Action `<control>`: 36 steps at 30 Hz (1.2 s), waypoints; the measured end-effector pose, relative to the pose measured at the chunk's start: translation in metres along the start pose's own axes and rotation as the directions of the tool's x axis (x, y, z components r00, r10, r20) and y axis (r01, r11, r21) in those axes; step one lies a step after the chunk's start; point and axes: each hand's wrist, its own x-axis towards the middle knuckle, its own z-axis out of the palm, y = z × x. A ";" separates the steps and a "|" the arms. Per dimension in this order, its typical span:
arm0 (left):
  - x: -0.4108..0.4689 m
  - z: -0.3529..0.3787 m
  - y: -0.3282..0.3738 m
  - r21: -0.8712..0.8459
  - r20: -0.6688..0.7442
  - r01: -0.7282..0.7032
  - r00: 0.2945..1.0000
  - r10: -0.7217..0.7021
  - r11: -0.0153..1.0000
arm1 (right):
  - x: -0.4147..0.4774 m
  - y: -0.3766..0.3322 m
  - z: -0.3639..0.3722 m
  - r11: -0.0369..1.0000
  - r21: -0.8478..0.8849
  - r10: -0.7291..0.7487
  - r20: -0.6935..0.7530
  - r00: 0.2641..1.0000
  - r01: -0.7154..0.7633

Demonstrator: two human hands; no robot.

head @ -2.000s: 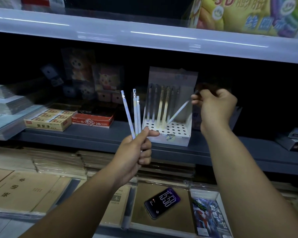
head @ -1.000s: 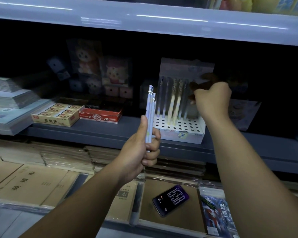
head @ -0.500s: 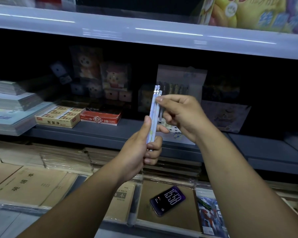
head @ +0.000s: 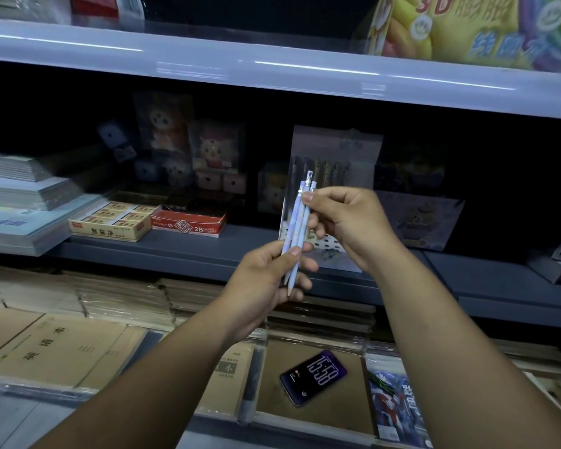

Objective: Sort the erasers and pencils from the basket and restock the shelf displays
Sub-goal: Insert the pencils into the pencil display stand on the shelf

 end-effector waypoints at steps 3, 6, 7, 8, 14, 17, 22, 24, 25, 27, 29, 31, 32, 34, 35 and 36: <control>0.001 0.001 -0.002 -0.019 -0.010 0.004 1.000 -0.004 1.000 | -0.001 -0.001 -0.001 0.999 0.032 -0.007 -0.039 0.999 0.008; 0.002 0.002 -0.003 -0.053 -0.030 0.000 1.000 -0.001 0.999 | 0.000 -0.001 -0.004 0.999 0.041 -0.003 -0.062 0.998 0.006; 0.003 0.002 -0.003 -0.065 -0.034 -0.003 0.999 0.000 0.998 | 0.000 -0.002 -0.005 0.999 0.044 0.003 -0.058 0.998 0.000; 0.003 0.003 -0.003 -0.076 -0.035 -0.004 0.999 0.002 0.997 | 0.000 -0.002 -0.005 0.999 0.047 0.008 -0.056 0.998 -0.005; 0.005 0.003 -0.004 -0.105 -0.025 -0.003 1.000 0.000 0.994 | 0.001 -0.003 -0.004 0.999 0.037 -0.010 -0.116 0.993 0.014; 0.005 0.002 -0.004 -0.127 -0.031 0.003 0.999 -0.007 0.992 | 0.004 -0.004 -0.010 1.000 0.018 -0.019 -0.192 0.981 0.023; 0.005 0.000 -0.005 -0.145 -0.080 0.022 0.996 -0.033 0.989 | 0.006 -0.007 -0.020 0.998 0.042 -0.027 -0.255 0.967 0.039; 0.006 -0.002 -0.006 -0.160 -0.112 0.026 0.993 -0.045 0.987 | 0.007 -0.010 -0.023 0.998 0.032 -0.051 -0.295 0.954 0.063; 0.007 -0.003 -0.006 -0.172 -0.127 0.027 0.991 -0.049 0.985 | 0.007 -0.012 -0.025 0.996 0.031 -0.064 -0.326 0.943 0.078; 0.007 -0.004 -0.007 -0.181 -0.139 0.026 0.989 -0.052 0.983 | 0.009 -0.014 -0.029 0.994 0.022 -0.088 -0.398 0.913 0.105; 0.007 -0.004 -0.007 -0.170 -0.140 0.025 0.989 -0.049 0.985 | 0.012 -0.015 -0.033 0.993 -0.033 -0.114 -0.460 0.881 0.111; 0.009 -0.005 -0.008 -0.170 -0.161 0.019 0.986 -0.047 0.985 | 0.015 -0.014 -0.035 0.988 -0.109 -0.148 -0.500 0.853 0.107; 0.010 -0.005 -0.008 -0.175 -0.176 0.016 0.983 -0.047 0.984 | 0.018 -0.013 -0.036 0.985 -0.137 -0.165 -0.516 0.841 0.110; 0.011 -0.007 -0.009 -0.185 -0.197 0.009 0.979 -0.046 0.983 | 0.022 -0.012 -0.036 0.977 -0.180 -0.196 -0.538 0.820 0.116; 0.012 -0.007 -0.009 -0.187 -0.201 0.008 0.978 -0.046 0.982 | 0.023 -0.011 -0.036 0.973 -0.199 -0.207 -0.548 0.811 0.114; 0.013 -0.007 -0.009 -0.190 -0.200 0.007 0.979 -0.046 0.982 | 0.025 -0.011 -0.036 0.969 -0.218 -0.219 -0.555 0.802 0.114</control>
